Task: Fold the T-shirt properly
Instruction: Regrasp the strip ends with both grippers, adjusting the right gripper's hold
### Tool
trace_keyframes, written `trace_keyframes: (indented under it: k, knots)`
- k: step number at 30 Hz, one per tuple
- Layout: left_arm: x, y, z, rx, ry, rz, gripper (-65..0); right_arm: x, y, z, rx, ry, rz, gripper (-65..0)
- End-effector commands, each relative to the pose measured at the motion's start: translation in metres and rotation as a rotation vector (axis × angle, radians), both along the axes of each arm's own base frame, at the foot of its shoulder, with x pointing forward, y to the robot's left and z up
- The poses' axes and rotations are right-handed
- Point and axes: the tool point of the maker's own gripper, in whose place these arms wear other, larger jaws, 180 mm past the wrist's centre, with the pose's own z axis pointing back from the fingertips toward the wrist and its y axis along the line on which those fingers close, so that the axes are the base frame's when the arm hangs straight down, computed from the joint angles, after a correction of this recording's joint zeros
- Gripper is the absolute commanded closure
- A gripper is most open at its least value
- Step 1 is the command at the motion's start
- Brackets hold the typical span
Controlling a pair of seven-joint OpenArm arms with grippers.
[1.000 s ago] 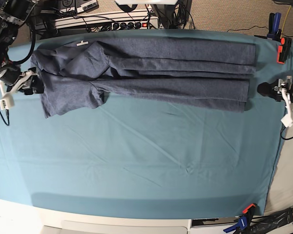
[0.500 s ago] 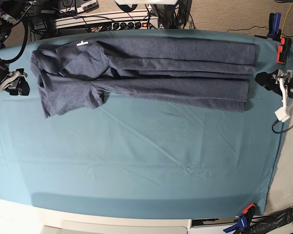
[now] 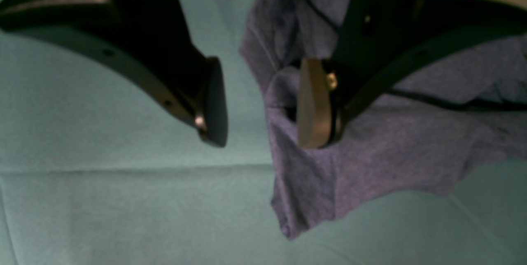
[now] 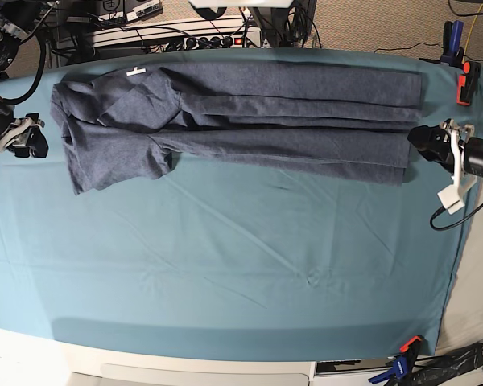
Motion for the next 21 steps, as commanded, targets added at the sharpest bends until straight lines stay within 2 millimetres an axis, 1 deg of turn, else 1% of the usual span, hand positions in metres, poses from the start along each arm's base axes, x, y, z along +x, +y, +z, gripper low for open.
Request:
trace_keyframes:
  k: [1,4,6,9,11,13,16,19,21]
  knots:
    - [0.006,0.007,0.011,0.009,-0.029,0.001,-26.0,0.009,-0.005,0.019,-0.029,-0.058,0.007,-29.5]
    - [-0.002,0.002,0.004,-0.005,-0.007,0.000,-26.0,0.013,-0.001,0.021,-0.026,-0.077,0.021,-29.5]
    - [-0.008,-0.005,-0.003,-0.025,0.011,-0.002,-26.1,0.017,0.004,0.018,-0.034,-0.076,0.038,-29.5]
    - [-0.012,-0.021,-0.011,-0.080,0.017,0.010,-27.8,0.021,0.010,0.011,-0.100,-0.045,0.074,-29.5]
    - [-0.010,-0.026,-0.018,-0.074,0.012,0.024,-29.7,0.025,0.017,0.010,-0.143,-0.035,0.107,-29.5]
    - [-0.005,-0.027,-0.023,-0.056,-0.002,0.046,-30.2,0.030,0.026,0.011,-0.178,-0.042,0.142,-29.5]
    - [-0.002,-0.024,-0.024,-0.036,-0.016,0.049,-30.3,0.033,0.036,0.015,-0.224,-0.046,0.184,-29.5]
    - [-0.002,-0.020,-0.025,-0.018,-0.013,0.055,-30.3,0.036,0.039,0.023,-0.250,-0.066,0.195,-29.5]
    - [0.004,-0.017,-0.025,-0.013,-0.019,0.104,-30.4,0.037,0.039,0.027,-0.267,-0.076,0.198,-29.5]
